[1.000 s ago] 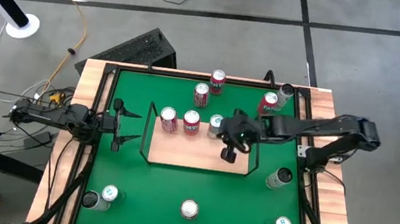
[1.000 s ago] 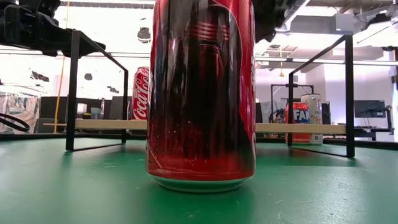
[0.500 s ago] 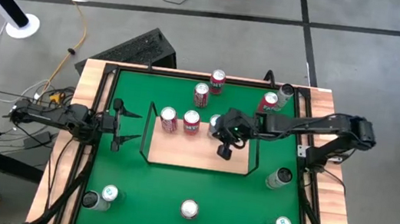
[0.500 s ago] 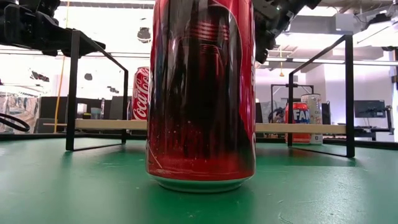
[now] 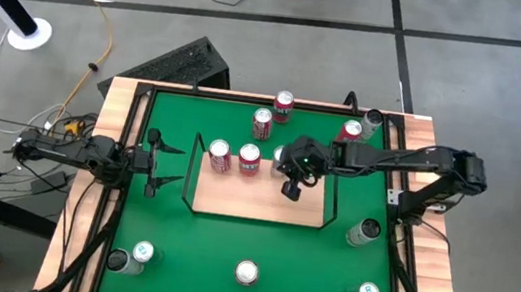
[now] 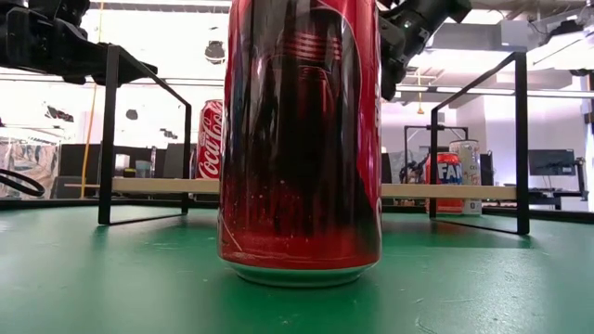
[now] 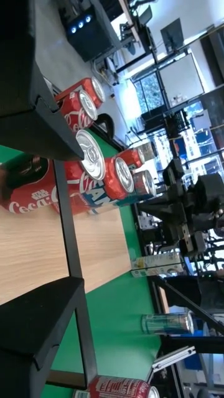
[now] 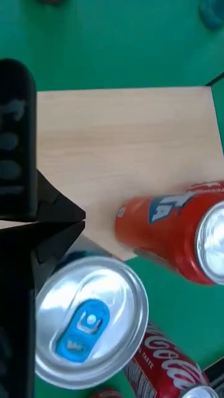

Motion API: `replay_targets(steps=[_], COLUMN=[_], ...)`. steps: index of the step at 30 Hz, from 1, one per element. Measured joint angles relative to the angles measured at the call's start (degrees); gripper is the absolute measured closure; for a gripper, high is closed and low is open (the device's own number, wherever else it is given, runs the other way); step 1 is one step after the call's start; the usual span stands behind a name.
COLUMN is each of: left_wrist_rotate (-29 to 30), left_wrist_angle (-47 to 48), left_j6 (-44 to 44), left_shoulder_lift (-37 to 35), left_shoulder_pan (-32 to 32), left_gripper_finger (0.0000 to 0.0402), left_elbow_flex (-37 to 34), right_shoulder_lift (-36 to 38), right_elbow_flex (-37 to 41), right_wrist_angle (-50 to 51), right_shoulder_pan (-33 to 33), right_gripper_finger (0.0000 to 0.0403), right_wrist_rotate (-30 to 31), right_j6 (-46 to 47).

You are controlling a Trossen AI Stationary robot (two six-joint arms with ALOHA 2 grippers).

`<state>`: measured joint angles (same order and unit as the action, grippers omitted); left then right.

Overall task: Place canned beverage on shelf
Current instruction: Put the top left blue soda can on the shelf, then put the middle right white-yellow soda can on the shelf

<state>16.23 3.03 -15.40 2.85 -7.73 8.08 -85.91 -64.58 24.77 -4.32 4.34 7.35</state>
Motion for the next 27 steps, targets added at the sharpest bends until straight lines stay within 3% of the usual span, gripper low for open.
replay_targets(steps=[2,7,12,19,25,27], left_wrist_rotate=[0.0,0.0,0.0,0.0,0.0,0.0], left_wrist_angle=[0.02,0.04,0.17,0.7,1.16,1.14], left_j6=[-0.02,-0.03,-0.04,0.0,0.04,0.04], left_shoulder_lift=[0.0,0.0,0.0,0.0,-0.02,0.0], left_shoulder_pan=[0.0,0.0,0.0,0.0,0.0,0.0], left_gripper_finger=[0.0095,0.0095,0.0095,0.0095,0.0095,0.0095], left_elbow_flex=[0.0,0.0,0.0,0.0,0.0,0.0], right_shoulder_lift=[0.0,0.85,1.73,1.84,2.34,2.52], right_elbow_flex=[0.0,-4.03,-15.13,-28.45,-29.93,-29.34], right_wrist_angle=[-0.02,4.37,22.35,47.05,64.49,65.33], right_shoulder_pan=[0.1,1.41,5.43,17.19,30.42,34.58], right_gripper_finger=[0.0385,0.0371,0.0366,0.0386,0.0347,0.0338], right_wrist_rotate=[-0.5,-9.15,-10.56,-10.06,-5.9,-4.22], right_j6=[0.06,2.93,10.98,33.07,55.85,61.53])
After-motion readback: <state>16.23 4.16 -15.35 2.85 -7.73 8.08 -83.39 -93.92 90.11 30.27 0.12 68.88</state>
